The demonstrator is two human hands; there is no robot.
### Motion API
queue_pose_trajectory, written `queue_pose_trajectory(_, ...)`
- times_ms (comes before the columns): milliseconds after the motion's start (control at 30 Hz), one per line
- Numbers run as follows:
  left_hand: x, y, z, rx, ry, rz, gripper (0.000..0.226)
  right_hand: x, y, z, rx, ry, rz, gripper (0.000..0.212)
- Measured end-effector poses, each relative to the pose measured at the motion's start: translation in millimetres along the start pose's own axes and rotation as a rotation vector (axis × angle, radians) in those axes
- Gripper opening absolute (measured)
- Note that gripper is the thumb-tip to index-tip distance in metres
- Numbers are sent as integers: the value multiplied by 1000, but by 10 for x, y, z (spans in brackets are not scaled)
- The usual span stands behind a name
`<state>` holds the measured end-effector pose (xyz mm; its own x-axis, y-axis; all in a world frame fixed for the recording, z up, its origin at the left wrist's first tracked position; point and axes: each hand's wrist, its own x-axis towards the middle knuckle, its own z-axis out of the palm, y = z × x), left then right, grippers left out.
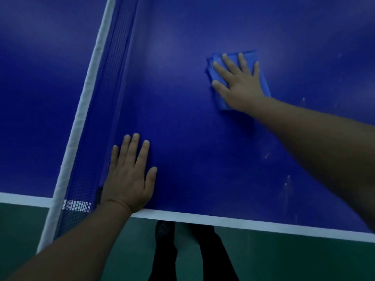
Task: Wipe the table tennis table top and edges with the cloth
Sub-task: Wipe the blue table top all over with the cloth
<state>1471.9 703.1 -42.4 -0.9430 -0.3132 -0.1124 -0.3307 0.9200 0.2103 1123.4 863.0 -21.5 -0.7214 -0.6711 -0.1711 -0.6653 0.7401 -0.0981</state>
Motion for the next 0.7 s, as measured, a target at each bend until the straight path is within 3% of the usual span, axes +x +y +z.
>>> queue_pose_trajectory(67, -7, -9, -4, -15, 17, 6, 68, -145, -388, 134, -43, 20, -52, 67)
queue_pose_trajectory(200, -6, -17, -12, -43, 13, 0, 67, -1362, -921, 465, -39, 50, -534, 59)
queue_pose_trajectory(267, -10, -9, -13, -39, 12, 3, 67, -1938, -758, 512, -65, -25, -728, 57)
queue_pose_trajectory(333, -11, -3, -14, -35, 5, 5, 67, -2072, -395, 469, -72, -53, -791, 57)
queue_pose_trajectory(400, -13, -8, -18, -32, 8, -1, 68, -1872, -105, 445, -113, -19, -601, 59)
queue_pose_trajectory(500, -19, 0, -25, -25, 5, 0, 69, -1458, 164, 299, -23, 68, -3, 67)
queue_pose_trajectory(567, -20, 3, -32, -31, 1, -1, 69, -1342, -11, 272, 75, 69, 333, 65)
queue_pose_trajectory(633, -16, 8, -36, -47, -1, -1, 70, -1474, -399, 382, 51, 94, 356, 65)
queue_pose_trajectory(700, -15, 8, -41, -59, 9, 3, 69, -1879, -826, 553, 38, 117, 41, 65)
